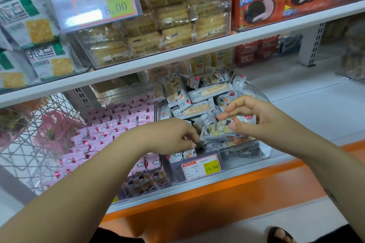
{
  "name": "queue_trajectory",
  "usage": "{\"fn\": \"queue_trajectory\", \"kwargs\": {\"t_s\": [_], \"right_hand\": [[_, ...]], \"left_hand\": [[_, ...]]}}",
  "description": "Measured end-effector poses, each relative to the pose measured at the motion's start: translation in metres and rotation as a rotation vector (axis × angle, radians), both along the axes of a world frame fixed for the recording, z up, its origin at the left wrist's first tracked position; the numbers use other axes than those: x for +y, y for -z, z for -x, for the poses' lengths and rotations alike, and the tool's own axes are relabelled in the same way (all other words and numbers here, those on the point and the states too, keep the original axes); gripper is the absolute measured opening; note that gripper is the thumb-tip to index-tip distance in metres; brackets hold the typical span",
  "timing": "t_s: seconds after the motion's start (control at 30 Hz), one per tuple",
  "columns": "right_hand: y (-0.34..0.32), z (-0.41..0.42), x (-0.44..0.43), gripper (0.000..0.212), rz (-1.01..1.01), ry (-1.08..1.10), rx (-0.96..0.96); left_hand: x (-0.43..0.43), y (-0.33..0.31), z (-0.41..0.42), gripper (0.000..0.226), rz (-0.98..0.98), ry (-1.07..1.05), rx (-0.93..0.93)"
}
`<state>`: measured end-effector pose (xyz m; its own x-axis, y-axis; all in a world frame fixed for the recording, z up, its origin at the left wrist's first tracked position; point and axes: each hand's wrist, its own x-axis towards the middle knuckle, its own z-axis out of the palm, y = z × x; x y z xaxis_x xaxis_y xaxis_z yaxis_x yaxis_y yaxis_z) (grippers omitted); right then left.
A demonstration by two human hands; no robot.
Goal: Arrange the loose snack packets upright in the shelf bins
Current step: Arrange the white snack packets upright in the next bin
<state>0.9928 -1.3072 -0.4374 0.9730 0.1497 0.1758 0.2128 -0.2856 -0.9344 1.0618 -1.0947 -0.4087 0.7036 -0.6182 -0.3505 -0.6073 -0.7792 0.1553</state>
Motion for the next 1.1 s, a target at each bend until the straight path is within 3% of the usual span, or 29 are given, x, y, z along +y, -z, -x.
{"fn": "queue_trajectory", "kwargs": {"t_s": [0.17, 0.33, 0.43, 0.63, 0.83, 1.0, 1.1], "right_hand": [[0.005, -0.007, -0.006, 0.022, 0.149, 0.090, -0.054], [0.006, -0.010, 0.001, 0.032, 0.144, 0.165, -0.102], [0.008, -0.011, 0.013, 0.031, 0.314, 0.099, -0.114], [0.023, -0.024, 0.037, 0.040, 0.600, -0.006, -0.209], [0.026, -0.022, 0.038, 0.032, 0.544, -0.104, -0.058], [0.002, -0.016, -0.008, 0.015, 0.465, 0.101, -0.105], [0.004, -0.013, -0.027, 0.015, 0.570, 0.134, -0.078]], "left_hand": [[0.003, 0.001, -0.001, 0.022, 0.069, -0.040, 0.037], [0.005, 0.003, -0.001, 0.014, 0.099, -0.042, 0.032], [0.005, 0.004, -0.002, 0.008, 0.113, -0.042, 0.013], [0.005, 0.005, 0.000, 0.035, 0.170, -0.069, 0.046], [-0.001, 0.017, 0.004, 0.033, 0.195, 0.030, -0.058], [-0.003, 0.023, 0.003, 0.027, 0.164, 0.035, -0.088], [-0.003, 0.022, 0.003, 0.027, 0.166, 0.033, -0.067]]}}
